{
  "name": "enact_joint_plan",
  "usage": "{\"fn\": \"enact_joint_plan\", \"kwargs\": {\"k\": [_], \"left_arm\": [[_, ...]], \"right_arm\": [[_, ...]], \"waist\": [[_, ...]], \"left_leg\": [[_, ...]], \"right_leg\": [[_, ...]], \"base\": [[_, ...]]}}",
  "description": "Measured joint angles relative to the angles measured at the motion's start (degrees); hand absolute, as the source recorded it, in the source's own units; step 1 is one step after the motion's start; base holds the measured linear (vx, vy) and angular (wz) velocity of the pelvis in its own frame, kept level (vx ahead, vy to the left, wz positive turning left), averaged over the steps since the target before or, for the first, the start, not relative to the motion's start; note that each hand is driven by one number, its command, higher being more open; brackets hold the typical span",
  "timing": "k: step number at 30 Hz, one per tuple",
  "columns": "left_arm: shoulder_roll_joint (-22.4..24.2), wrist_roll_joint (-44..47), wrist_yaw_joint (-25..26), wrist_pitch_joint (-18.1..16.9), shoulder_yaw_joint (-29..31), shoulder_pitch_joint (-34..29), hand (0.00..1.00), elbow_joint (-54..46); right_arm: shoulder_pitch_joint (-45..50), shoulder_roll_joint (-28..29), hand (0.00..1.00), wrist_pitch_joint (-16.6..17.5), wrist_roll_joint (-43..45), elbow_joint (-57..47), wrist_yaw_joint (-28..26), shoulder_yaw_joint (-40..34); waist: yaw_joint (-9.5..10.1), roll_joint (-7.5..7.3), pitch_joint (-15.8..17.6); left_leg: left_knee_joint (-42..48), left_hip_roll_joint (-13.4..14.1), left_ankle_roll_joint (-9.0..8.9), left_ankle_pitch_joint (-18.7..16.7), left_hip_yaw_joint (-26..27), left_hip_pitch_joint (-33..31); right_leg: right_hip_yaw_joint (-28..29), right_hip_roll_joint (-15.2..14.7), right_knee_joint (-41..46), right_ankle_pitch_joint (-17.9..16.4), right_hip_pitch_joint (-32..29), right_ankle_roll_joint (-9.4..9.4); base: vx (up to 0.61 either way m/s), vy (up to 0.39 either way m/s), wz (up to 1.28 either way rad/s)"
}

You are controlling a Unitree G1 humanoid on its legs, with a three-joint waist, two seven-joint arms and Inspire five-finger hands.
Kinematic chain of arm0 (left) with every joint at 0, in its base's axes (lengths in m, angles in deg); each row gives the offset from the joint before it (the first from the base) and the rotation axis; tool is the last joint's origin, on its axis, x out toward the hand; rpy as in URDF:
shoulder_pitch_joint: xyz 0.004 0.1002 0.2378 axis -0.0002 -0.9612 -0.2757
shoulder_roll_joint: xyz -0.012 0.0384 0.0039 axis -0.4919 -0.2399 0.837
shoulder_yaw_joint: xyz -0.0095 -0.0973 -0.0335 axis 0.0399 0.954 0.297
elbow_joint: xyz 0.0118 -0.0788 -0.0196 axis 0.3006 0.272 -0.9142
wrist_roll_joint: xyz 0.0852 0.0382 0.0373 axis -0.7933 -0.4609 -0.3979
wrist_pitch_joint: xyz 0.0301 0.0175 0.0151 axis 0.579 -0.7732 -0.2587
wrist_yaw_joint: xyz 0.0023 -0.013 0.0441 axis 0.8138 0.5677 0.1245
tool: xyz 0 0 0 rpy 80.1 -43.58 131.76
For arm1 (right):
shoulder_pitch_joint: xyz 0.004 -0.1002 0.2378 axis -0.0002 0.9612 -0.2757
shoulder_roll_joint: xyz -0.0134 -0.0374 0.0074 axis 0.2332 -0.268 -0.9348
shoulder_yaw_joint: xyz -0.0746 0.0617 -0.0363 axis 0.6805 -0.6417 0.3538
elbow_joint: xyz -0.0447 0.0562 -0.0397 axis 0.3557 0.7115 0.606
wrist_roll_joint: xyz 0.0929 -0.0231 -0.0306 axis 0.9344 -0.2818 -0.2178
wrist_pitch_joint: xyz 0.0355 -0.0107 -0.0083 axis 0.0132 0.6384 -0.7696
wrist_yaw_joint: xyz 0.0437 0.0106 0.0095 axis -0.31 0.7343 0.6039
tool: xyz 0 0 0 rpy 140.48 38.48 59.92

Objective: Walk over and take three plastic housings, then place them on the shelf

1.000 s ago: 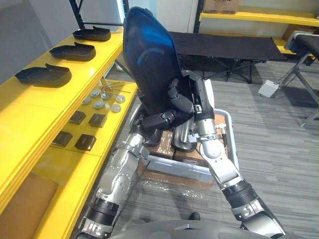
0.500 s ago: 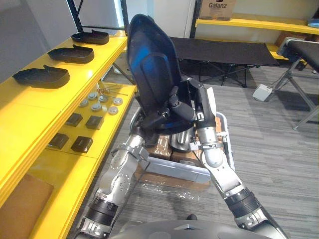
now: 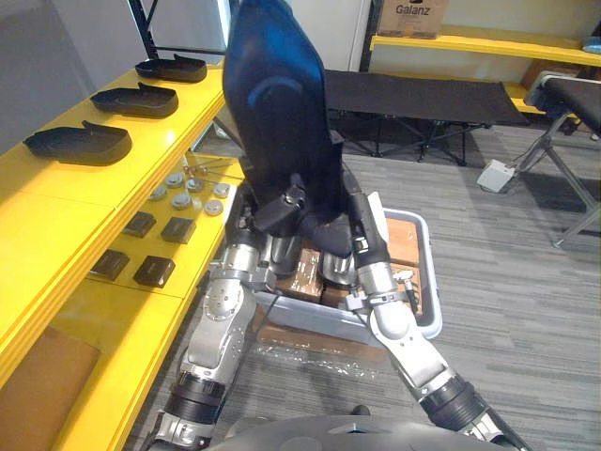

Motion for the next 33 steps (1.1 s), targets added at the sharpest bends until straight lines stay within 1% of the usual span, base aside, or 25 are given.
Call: {"fn": "enact_joint_plan", "kwargs": {"k": [1,2,3,5,6,7,8,10,11,13,15,16,17,18,21,23,25,26,27,29,30,32,33], "left_arm": [[0.43,-2.64,1.88,-1.37,0.28,-0.92,0.0,-1.72],[1.29,-5.8,3.79,-2.52,0.24,-1.11,0.0,-2.59],[1.59,-6.85,4.7,-2.91,0.23,-1.14,0.0,-2.95],[1.7,-8.78,8.5,-5.1,0.5,-2.89,0.0,-5.2],[1.87,-9.83,9.63,-5.48,0.59,-3.64,0.0,-5.89],[2.31,-11.36,11.61,-6.39,0.9,-4.83,0.0,-6.57],[2.99,-12.76,13.33,-6.51,1.53,-6.02,0.0,-7.2],[3.78,-12.83,15.38,-6.6,2.18,-7.32,0.0,-7.22],[4.21,-12.8,16.45,-6.6,2.6,-8.01,0.0,-7.21],[4.61,-12.8,17.19,-6.6,2.84,-8.56,0.0,-7.22],[5.41,-12.68,17.74,-6.6,2.84,-9.59,0.0,-7.6],[5.81,-12.44,18.2,-6.59,2.87,-10.05,0.0,-7.75],[6.0,-12.24,18.54,-6.58,3.16,-10.14,0.0,-7.75],[6.46,-11.65,18.76,-6.59,3.46,-10.17,0.0,-7.75],[8.11,-9.64,18.97,-6.6,5.53,-11.04,0.0,-7.9],[8.4,-9.2,18.56,-6.61,8.29,-13.59,0.0,-8.56],[8.44,-7.55,17.59,-6.61,11.45,-16.04,0.0,-8.66],[8.48,-5.19,16.29,-6.61,13.61,-17.52,0.0,-8.66],[8.5,-3.71,15.7,-6.61,14.57,-18.14,0.0,-8.66],[8.87,1.06,14.18,-6.62,18.02,-20.26,0.0,-8.65],[9.08,1.75,13.95,-6.7,18.91,-20.74,0.0,-8.65],[9.67,4.47,13.43,-7.54,22.83,-23.16,0.0,-8.65],[9.67,5.18,13.38,-7.8,24.03,-23.98,0.0,-8.64]], "right_arm": [[0.11,0.38,1.0,0.02,-0.06,-0.01,0.09,0.53],[0.53,0.48,1.0,0.05,-0.19,-0.02,1.18,1.02],[0.67,0.56,1.0,0.04,-0.56,-0.01,2.25,1.24],[0.97,3.01,1.0,0.03,-0.64,-0.34,6.45,0.46],[1.38,3.99,1.0,0.04,-0.62,-0.98,7.51,-0.59],[2.19,5.41,1.0,0.03,-0.53,-2.78,9.53,-3.29],[2.91,6.52,1.0,0.02,-0.49,-4.94,10.95,-6.57],[4.15,6.97,1.0,0.04,-0.07,-8.37,12.44,-11.23],[5.23,7.02,1.0,0.05,0.62,-10.62,12.76,-13.92],[6.52,7.05,1.0,0.05,1.33,-12.41,12.58,-17.07],[8.75,7.24,1.0,-0.01,3.17,-13.54,9.87,-19.33],[10.48,7.67,1.0,-0.08,4.72,-14.03,6.53,-19.82],[11.42,8.06,1.0,-0.16,5.19,-14.09,4.66,-20.06],[13.32,8.4,1.0,-0.5,6.78,-14.12,0.77,-20.3],[16.72,8.63,1.0,-2.96,11.36,-14.11,-8.0,-20.58],[17.21,8.64,1.0,-4.51,13.79,-13.63,-12.77,-20.66],[17.13,8.42,1.0,-5.1,14.38,-11.93,-15.4,-20.64],[17.09,8.27,1.0,-5.11,12.72,-10.0,-15.81,-20.59],[17.07,8.26,1.0,-5.13,11.56,-8.78,-15.78,-20.59],[17.02,7.58,1.0,-5.84,8.66,-3.76,-15.49,-20.11],[17.0,6.94,1.0,-6.05,8.46,-2.85,-15.12,-19.97],[15.89,5.75,1.0,-6.36,8.44,-0.15,-14.66,-18.79],[15.31,5.81,1.0,-6.36,8.45,0.32,-14.71,-18.75]], "waist": [[0.16,-0.01,-0.01],[0.79,-0.09,-0.06],[1.06,-0.11,-0.07],[1.09,-0.11,-0.07],[1.07,-0.11,-0.07],[1.08,-0.11,-0.07],[1.1,-0.12,-0.06],[0.83,-0.13,-0.05],[0.74,-0.14,-0.05],[0.55,-0.15,-0.04],[-0.25,-0.16,-0.04],[-0.66,-0.15,-0.04],[-0.82,-0.13,-0.03],[-1.0,-0.11,-0.02],[-1.1,0.19,0.04],[-1.15,0.31,0.12],[-0.68,0.3,0.11],[-0.36,0.25,0.08],[-0.11,0.21,0.08],[1.94,0.07,0.09],[2.54,0.03,0.07],[4.37,-0.17,0.09],[4.76,-0.25,0.11]], "left_leg": [[0.0,0.0,0.0,0.0,-0.01,0.0],[0.0,-0.03,0.01,0.0,-0.05,0.0],[0.01,-0.05,0.01,0.0,-0.1,0.01],[0.01,-0.38,0.02,0.01,-0.19,0.14],[0.02,-0.38,0.02,0.0,-0.14,0.16],[0.03,-0.41,0.03,0.0,-0.06,0.2],[0.01,-0.42,0.05,-0.01,0.24,0.42],[-0.16,-0.42,0.12,-0.09,0.57,1.05],[-0.14,-0.31,0.21,-0.37,1.03,1.11],[-0.13,0.08,0.18,-0.63,1.54,1.15],[-0.14,0.28,0.01,-0.86,2.35,1.22],[-0.19,0.48,-0.1,-0.92,2.83,1.2],[-0.2,0.59,-0.16,-0.96,3.04,1.2],[-0.19,0.76,-0.35,-1.07,3.66,1.31],[-0.27,1.53,-0.72,-1.28,4.63,2.04],[-0.43,1.66,-0.78,-1.27,4.43,1.96],[-0.81,1.71,-0.89,-1.18,3.24,1.66],[-1.0,1.58,-0.93,-0.94,1.71,1.2],[-1.02,1.5,-0.92,-0.79,0.81,0.92],[-1.18,1.32,-0.79,-0.24,-2.88,0.12],[-1.2,1.18,-0.74,-0.11,-3.71,-0.11],[-1.87,0.38,-0.47,0.71,-6.55,-0.49],[-2.15,0.16,-0.4,0.94,-7.06,-0.45]], "right_leg": [[0.0,0.01,0.0,0.0,0.02,0.0],[-0.01,0.01,0.0,0.01,0.03,0.02],[-0.03,0.0,0.0,0.02,0.08,0.03],[-0.07,0.01,0.01,0.03,0.28,0.05],[-0.01,0.01,0.01,0.03,0.28,0.06],[0.12,-0.01,0.01,0.07,0.27,0.12],[0.37,-0.03,0.01,0.1,0.31,0.18],[0.57,-0.04,0.01,0.04,0.79,0.21],[0.89,0.03,0.01,-0.12,0.86,0.12],[1.31,0.08,0.01,-0.42,0.66,0.06],[1.99,0.28,0.01,-0.5,0.27,0.02],[2.36,0.45,0.01,-0.5,-0.04,0.01],[2.59,0.58,0.01,-0.51,-0.17,-0.02],[3.19,0.84,0.02,-0.53,-0.4,-0.07],[3.92,1.46,0.02,-0.54,-0.27,-0.13],[3.59,1.78,0.01,-0.66,-0.29,-0.5],[2.44,1.78,0.01,-0.83,-0.13,-0.6],[1.02,1.59,0.01,-1.03,0.15,-0.47],[0.14,1.44,0.01,-1.08,0.35,-0.43],[-3.51,0.85,0.03,-1.56,1.79,-0.07],[-4.42,0.78,0.04,-1.63,2.07,-0.01],[-6.58,0.34,0.31,-1.89,3.16,0.34],[-6.99,0.15,0.32,-2.03,3.41,0.52]], "base": [[0.0,0.0,0.0],[0.0,0.0,0.0],[0.0,0.0,0.05],[0.0,0.0,0.02],[0.0,0.0,0.0],[0.0,0.0,-0.06],[0.0,0.0,-0.07],[-0.01,0.01,-0.1],[-0.02,0.028,-0.13],[-0.03,0.031,-0.15],[-0.03,0.028,-0.2],[-0.01,0.017,-0.19],[0.0,0.017,-0.24],[0.02,0.03,-0.24],[0.03,0.028,-0.2],[0.03,0.027,0.03],[0.02,0.03,0.28],[0.02,0.046,0.51],[0.02,0.044,0.69],[0.03,0.051,0.82],[0.03,0.054,0.79],[0.04,0.064,0.67],[0.02,0.084,0.51]]}}
